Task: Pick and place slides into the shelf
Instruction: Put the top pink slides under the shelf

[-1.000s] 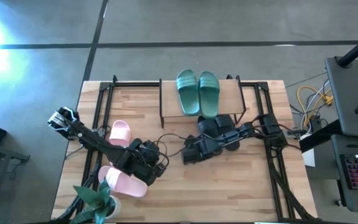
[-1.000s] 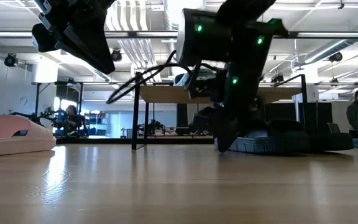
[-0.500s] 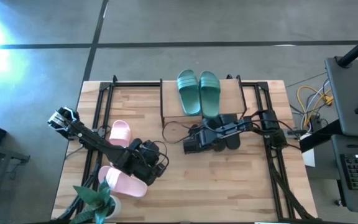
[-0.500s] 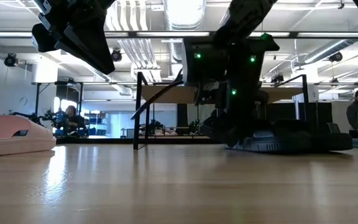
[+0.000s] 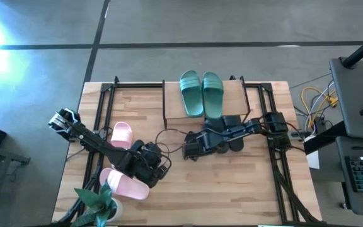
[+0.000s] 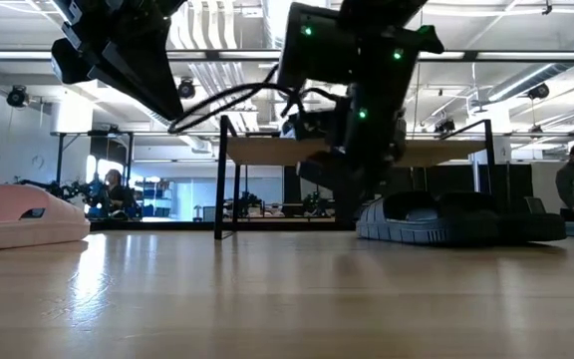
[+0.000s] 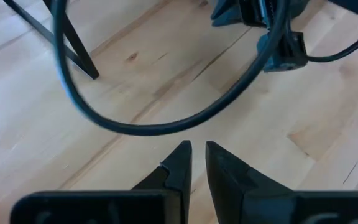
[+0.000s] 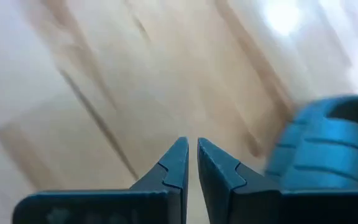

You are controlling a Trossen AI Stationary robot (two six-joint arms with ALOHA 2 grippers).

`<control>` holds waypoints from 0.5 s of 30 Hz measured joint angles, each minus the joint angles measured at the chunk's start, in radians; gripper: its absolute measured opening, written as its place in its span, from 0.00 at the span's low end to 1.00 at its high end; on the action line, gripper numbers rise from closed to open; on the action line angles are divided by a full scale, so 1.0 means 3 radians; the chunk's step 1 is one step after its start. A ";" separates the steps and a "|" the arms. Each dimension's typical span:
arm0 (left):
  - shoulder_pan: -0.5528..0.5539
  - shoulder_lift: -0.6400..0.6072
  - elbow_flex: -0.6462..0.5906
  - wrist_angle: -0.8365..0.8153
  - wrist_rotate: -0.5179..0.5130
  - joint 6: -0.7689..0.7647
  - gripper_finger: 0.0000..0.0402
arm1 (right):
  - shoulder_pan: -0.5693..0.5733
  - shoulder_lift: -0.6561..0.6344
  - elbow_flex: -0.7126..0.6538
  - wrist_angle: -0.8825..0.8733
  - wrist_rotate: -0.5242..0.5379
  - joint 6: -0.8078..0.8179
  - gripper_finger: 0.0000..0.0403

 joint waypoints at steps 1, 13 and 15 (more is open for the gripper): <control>0.0001 0.0000 0.0000 0.0000 -0.0001 0.0000 0.08 | -0.0001 -0.0001 0.0024 0.0038 -0.0076 -0.0055 0.07; 0.0001 -0.0001 0.0015 0.0023 0.1037 0.0606 0.08 | 0.0078 -0.0143 0.0298 0.0631 -0.1353 -0.0646 0.07; -0.0010 -0.0002 0.0044 0.0006 0.1423 0.0828 0.08 | 0.0093 -0.0207 0.0300 0.0613 -0.1411 -0.0661 0.07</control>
